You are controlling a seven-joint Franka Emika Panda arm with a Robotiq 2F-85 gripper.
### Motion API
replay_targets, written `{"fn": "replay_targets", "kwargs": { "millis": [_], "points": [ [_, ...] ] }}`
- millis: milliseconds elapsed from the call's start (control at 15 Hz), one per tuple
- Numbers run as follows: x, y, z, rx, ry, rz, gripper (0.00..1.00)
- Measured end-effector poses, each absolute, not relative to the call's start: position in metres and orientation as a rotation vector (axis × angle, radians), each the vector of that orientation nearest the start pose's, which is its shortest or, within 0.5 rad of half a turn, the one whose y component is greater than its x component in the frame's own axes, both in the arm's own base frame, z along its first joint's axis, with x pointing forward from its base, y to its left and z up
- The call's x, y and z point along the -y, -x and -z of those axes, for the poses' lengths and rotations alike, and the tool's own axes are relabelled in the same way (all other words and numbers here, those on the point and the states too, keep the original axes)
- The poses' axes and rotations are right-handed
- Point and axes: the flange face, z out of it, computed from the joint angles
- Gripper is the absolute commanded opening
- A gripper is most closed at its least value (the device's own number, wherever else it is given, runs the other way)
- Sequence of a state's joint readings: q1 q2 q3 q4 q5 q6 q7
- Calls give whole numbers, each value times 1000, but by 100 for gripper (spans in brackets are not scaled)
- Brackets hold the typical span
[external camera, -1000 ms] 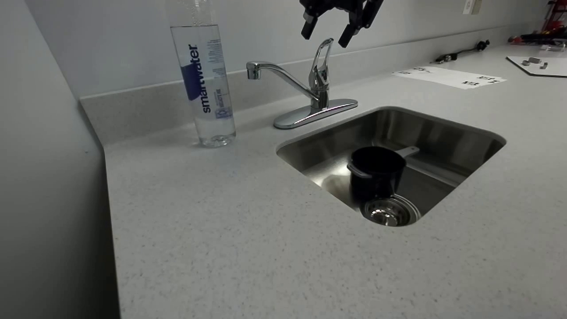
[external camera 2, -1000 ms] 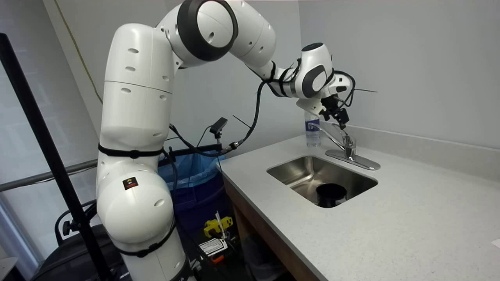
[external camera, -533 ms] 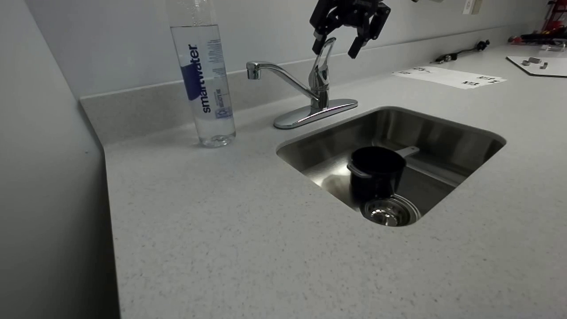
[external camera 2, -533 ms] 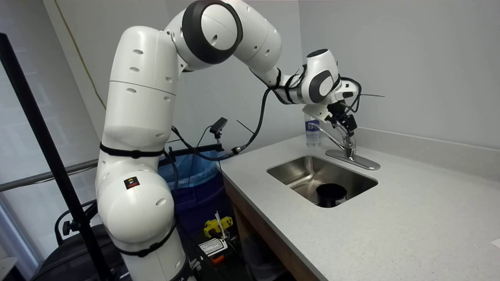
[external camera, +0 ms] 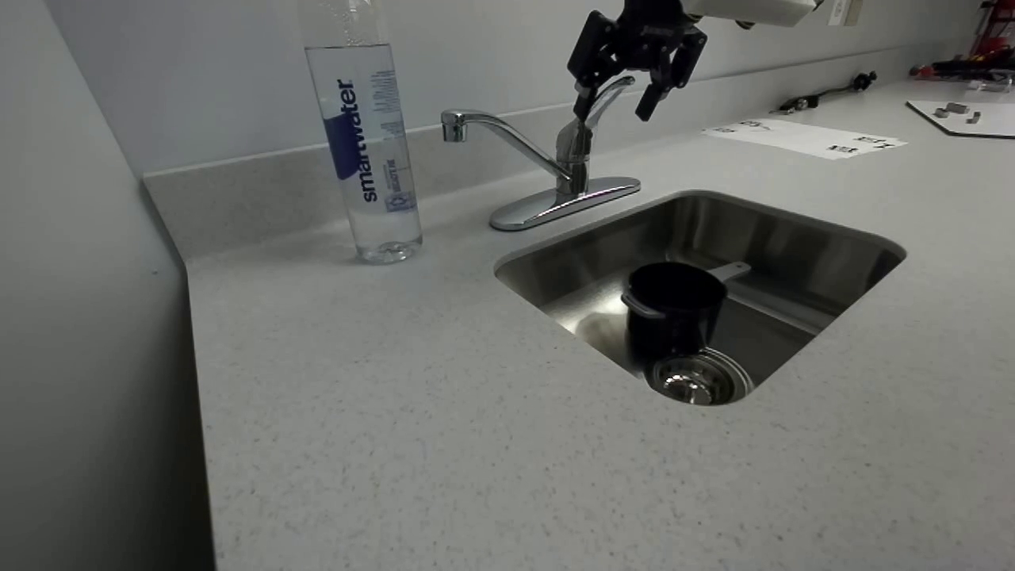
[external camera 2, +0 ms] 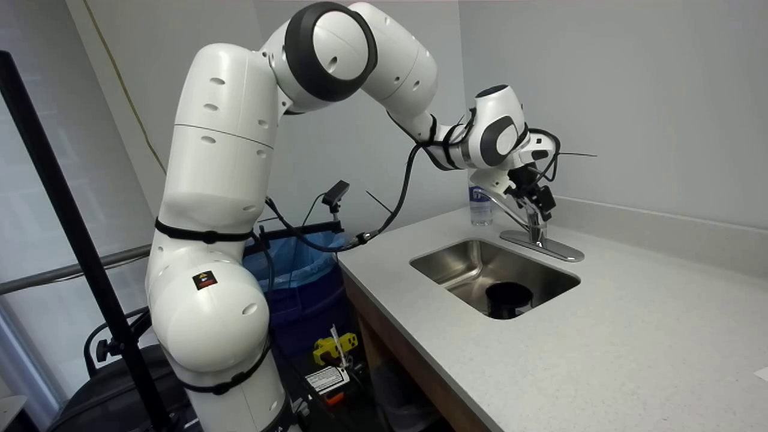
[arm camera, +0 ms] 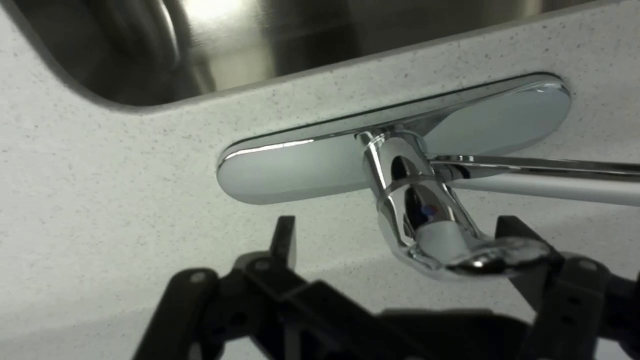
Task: Push down the handle of the tap
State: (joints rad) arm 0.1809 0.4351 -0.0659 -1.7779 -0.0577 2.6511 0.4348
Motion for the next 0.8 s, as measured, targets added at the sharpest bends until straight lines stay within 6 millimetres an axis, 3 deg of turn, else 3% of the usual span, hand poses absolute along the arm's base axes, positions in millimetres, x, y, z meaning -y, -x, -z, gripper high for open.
{"fn": "replay_targets", "kwargs": {
  "millis": [533, 800],
  "points": [
    [-80, -671, -346, -381, 3036, 602, 100],
    [-78, -664, -347, -379, 3046, 584, 100]
  ]
}}
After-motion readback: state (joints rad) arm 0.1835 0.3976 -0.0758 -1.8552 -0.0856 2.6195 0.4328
